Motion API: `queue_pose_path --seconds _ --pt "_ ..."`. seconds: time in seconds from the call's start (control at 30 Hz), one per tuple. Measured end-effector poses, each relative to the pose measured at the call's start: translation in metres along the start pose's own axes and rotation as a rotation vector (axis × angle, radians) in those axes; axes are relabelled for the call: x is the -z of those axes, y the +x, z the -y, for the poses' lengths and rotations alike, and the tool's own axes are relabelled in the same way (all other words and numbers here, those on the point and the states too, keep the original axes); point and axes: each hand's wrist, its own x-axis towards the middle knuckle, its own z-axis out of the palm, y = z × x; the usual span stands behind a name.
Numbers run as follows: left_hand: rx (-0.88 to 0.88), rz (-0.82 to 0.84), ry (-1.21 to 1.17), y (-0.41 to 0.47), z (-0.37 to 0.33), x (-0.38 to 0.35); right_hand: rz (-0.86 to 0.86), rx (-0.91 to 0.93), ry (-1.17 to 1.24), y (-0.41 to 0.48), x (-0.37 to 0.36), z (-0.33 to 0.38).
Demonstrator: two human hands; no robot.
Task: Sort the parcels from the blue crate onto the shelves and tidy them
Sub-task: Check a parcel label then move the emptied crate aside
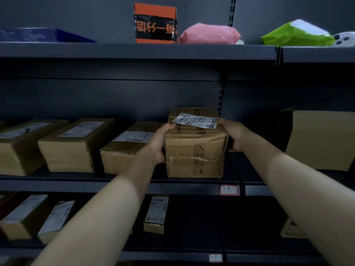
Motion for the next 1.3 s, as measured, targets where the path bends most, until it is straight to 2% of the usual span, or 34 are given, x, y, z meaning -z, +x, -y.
queue_pose_path --seconds 0.3,0.43,0.53,0.67,0.77,0.83,0.93,1.13,1.3 --pt "0.034 -0.034 0.016 -0.001 0.000 0.000 -0.037 -0.096 -0.104 0.004 0.000 0.001" --pt "0.030 -0.058 0.017 -0.007 -0.002 0.000 -0.045 -0.056 -0.091 0.003 -0.001 0.000" --pt "-0.056 -0.070 0.014 -0.013 -0.006 -0.003 -0.075 0.037 -0.049 0.005 0.000 0.000" --pt "-0.277 -0.149 0.148 -0.017 -0.010 -0.007 -0.115 0.106 -0.064 0.002 -0.001 0.000" --pt "-0.491 -0.295 0.449 -0.025 -0.008 -0.011 -0.211 0.212 -0.157 -0.006 0.000 -0.001" --pt "-0.664 -0.362 0.662 -0.035 -0.006 -0.014 -0.284 0.346 -0.285 -0.017 0.000 -0.003" --pt "-0.879 -0.320 0.893 -0.054 -0.005 -0.019 -0.341 0.546 -0.573 -0.047 -0.004 -0.003" --pt "-1.232 -0.166 1.287 -0.101 -0.013 -0.022 -0.411 0.810 -1.105 -0.114 -0.022 -0.005" --pt "-1.541 -0.124 1.506 -0.138 -0.022 -0.010 -0.594 0.929 -1.403 -0.178 -0.036 -0.010"
